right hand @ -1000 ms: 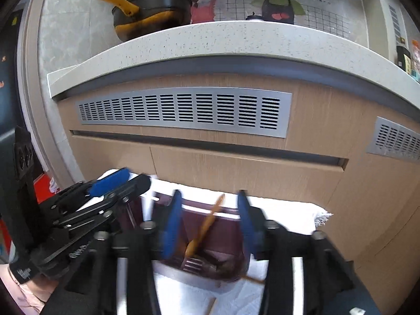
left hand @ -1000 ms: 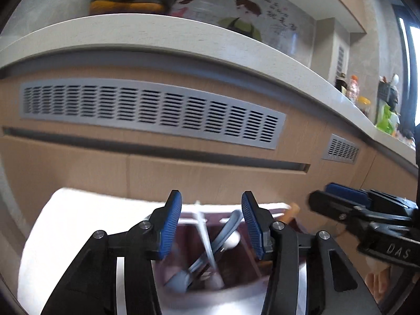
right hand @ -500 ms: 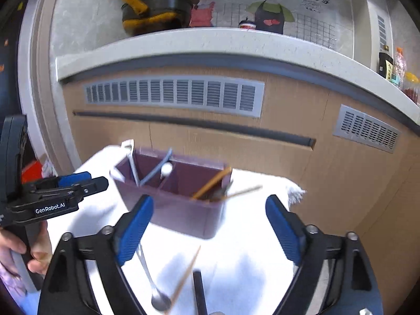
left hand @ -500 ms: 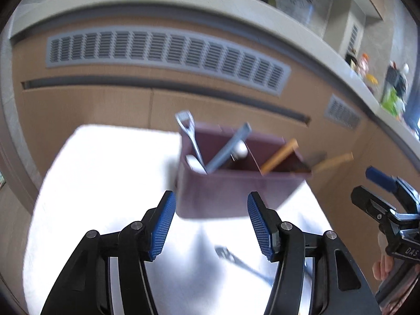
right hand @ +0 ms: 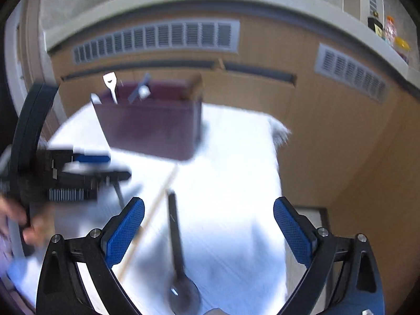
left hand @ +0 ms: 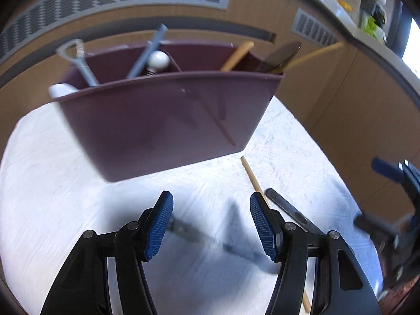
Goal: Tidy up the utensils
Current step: 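Grasp the metal spoon with the left tool while the right tool grasps the smoky translucent spoon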
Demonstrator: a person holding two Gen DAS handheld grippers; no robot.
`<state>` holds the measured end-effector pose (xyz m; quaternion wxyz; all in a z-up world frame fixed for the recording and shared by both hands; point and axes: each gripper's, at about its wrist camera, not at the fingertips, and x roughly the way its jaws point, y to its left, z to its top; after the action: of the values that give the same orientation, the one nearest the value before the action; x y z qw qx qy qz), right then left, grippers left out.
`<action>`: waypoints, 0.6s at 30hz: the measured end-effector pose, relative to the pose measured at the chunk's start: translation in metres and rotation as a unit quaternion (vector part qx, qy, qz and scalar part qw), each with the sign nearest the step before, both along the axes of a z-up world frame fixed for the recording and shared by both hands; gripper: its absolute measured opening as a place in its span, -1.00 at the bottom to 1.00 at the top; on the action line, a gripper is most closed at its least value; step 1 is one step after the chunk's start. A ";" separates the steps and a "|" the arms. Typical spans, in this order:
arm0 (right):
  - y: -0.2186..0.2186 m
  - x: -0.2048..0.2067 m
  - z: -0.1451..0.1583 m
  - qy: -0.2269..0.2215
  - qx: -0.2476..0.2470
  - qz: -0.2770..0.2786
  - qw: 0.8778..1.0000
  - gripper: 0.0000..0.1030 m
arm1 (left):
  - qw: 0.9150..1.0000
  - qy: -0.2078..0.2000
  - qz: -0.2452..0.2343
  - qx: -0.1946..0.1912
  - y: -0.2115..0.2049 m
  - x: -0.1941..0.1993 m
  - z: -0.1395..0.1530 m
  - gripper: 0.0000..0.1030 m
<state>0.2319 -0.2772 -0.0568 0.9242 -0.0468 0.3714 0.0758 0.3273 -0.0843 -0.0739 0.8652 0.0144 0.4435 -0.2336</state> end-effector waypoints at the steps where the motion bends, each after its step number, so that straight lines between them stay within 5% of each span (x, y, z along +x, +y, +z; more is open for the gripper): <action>1: -0.001 -0.003 -0.008 0.010 -0.007 -0.003 1.000 0.89 | 1.000 0.011 -0.008 -0.003 -0.001 0.005 -0.003 0.20; 11: -0.009 -0.012 -0.041 0.067 0.022 -0.003 0.998 0.87 | 0.996 0.064 -0.051 -0.022 0.021 -0.007 -0.011 0.14; 18: -0.005 -0.016 -0.056 0.105 0.061 0.011 0.993 0.87 | 0.991 0.095 -0.090 -0.012 0.045 -0.060 -0.008 0.14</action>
<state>0.2157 -0.2820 -0.1129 0.8805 0.0135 0.4602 0.1128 0.2674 -0.0393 -0.0819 0.7949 0.0219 0.5175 -0.3159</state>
